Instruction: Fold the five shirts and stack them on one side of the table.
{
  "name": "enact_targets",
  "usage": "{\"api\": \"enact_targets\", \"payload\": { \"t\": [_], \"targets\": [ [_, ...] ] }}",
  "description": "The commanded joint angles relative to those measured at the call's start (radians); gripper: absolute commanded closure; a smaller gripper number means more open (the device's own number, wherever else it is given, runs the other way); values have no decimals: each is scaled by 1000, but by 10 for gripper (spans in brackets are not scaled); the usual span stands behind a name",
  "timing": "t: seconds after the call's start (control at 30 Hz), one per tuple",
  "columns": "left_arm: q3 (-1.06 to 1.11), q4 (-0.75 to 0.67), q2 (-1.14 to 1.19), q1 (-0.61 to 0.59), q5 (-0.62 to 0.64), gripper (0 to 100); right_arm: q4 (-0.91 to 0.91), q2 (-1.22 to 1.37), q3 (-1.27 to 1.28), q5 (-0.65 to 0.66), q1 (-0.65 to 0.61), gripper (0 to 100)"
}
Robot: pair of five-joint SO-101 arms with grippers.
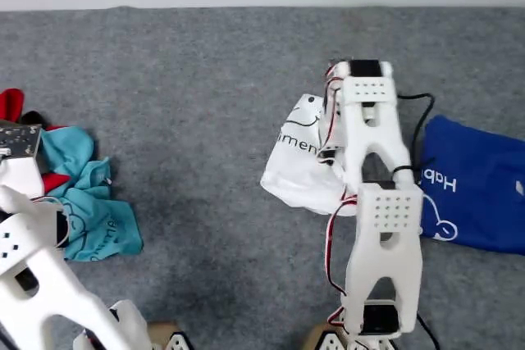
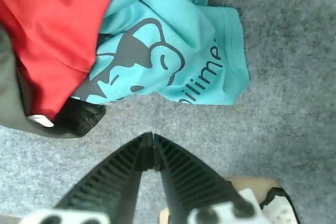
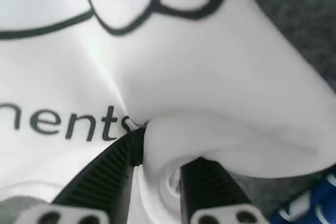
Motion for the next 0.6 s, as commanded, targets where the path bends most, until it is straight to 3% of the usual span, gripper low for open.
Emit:
{"api": "enact_targets", "payload": {
  "t": [0.0, 0.27, 0.57],
  "targets": [
    [-5, -8, -21, 5, 6, 994, 45, -225, 89, 104, 45, 989],
    [-5, -15, -20, 5, 6, 994, 44, -642, 367, 282, 134, 990],
    [-5, -15, -20, 5, 6, 994, 42, -885, 414, 445, 331, 990]
  ]
}}
